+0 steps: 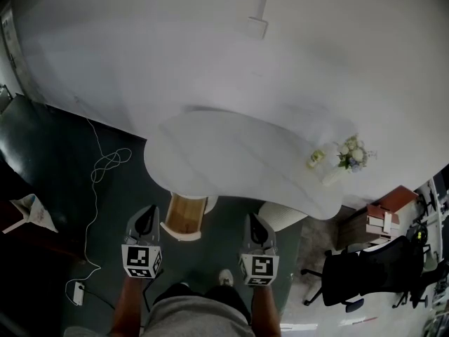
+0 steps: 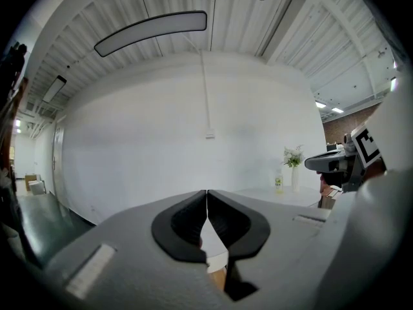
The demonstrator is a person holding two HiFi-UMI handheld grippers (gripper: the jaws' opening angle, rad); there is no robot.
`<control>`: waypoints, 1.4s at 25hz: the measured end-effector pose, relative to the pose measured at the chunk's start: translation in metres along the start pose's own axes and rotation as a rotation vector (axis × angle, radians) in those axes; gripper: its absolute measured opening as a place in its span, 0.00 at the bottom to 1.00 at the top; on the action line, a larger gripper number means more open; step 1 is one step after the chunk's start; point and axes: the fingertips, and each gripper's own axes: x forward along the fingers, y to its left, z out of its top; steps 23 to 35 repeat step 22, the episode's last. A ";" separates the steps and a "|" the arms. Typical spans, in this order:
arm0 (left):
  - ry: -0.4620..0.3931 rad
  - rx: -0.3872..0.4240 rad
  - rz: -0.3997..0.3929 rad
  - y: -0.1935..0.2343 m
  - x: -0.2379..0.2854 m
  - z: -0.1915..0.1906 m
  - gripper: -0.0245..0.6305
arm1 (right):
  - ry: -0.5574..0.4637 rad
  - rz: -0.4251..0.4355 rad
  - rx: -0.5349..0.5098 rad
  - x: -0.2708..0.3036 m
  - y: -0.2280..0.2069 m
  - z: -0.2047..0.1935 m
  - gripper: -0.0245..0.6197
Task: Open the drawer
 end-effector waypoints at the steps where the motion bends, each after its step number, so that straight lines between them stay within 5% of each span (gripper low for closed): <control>1: 0.001 0.000 -0.001 0.000 0.001 -0.001 0.06 | 0.001 -0.001 -0.001 0.000 0.000 -0.001 0.04; 35: -0.001 -0.006 -0.019 -0.004 0.015 -0.001 0.06 | 0.009 -0.006 -0.005 0.009 0.000 -0.005 0.04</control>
